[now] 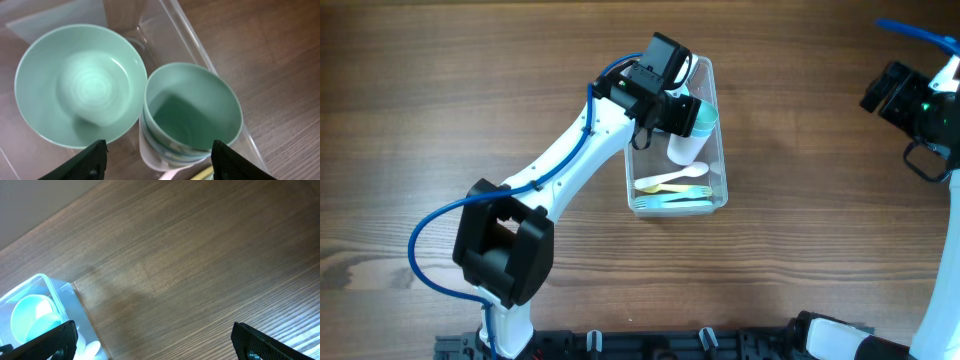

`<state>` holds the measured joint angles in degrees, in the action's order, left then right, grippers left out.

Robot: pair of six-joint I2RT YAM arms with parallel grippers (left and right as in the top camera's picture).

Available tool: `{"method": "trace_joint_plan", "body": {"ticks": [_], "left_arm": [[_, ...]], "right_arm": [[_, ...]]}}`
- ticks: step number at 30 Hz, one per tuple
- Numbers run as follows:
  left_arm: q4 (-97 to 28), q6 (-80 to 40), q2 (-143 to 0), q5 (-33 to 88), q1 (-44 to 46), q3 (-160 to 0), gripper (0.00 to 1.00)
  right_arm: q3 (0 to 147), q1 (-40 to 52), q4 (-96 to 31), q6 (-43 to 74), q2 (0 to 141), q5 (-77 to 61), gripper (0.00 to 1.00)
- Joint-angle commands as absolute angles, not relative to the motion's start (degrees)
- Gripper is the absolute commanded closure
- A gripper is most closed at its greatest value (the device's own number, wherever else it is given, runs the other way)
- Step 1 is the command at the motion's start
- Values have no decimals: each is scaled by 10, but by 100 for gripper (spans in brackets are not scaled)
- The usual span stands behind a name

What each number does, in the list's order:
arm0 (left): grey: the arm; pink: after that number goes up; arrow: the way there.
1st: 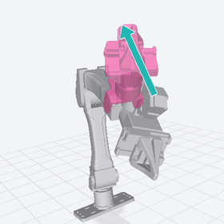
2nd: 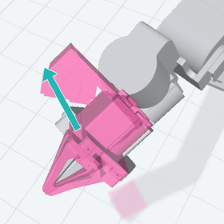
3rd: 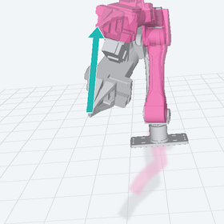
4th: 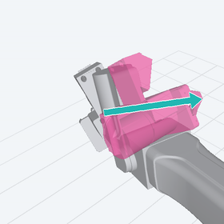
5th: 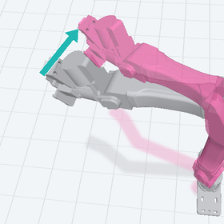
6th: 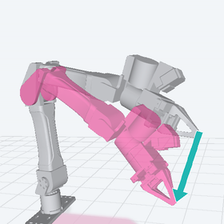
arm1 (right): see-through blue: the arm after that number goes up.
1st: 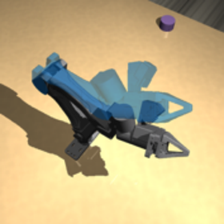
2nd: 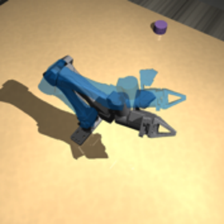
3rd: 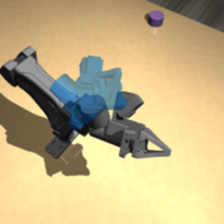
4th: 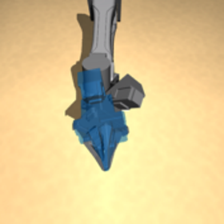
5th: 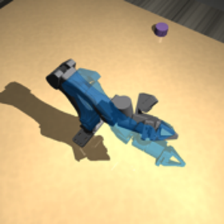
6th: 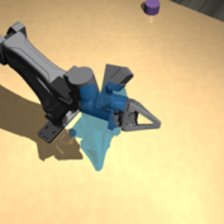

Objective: Pack container

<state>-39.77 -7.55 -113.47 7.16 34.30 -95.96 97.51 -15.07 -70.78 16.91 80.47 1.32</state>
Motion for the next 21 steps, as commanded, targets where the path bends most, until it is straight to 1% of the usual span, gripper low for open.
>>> {"method": "trace_joint_plan", "body": {"ticks": [1, 7, 9, 12, 16, 18, 21], "left_arm": [[-376, -62, -1144, 63, 345, -973, 32], [-368, -62, -1161, 42, 345, -973, 32], [-374, -62, -1174, 42, 348, -972, 38], [-376, -62, -1174, 42, 350, -972, 41], [-402, -63, -1173, 42, 350, -973, 50], [-416, -64, -1170, 42, 350, -973, 51], [-418, -65, -1150, 33, 350, -973, 48]], "right_arm": [[970, -151, -708, 180, 808, 11, 0], [970, -151, -708, 180, 808, 11, 0], [970, -151, -708, 180, 808, 11, 0], [970, -151, -708, 180, 808, 10, 0], [970, -151, -708, 181, 808, 11, 0], [970, -151, -708, 180, 808, 10, 0], [970, -151, -708, 180, 808, 11, 0]]}}
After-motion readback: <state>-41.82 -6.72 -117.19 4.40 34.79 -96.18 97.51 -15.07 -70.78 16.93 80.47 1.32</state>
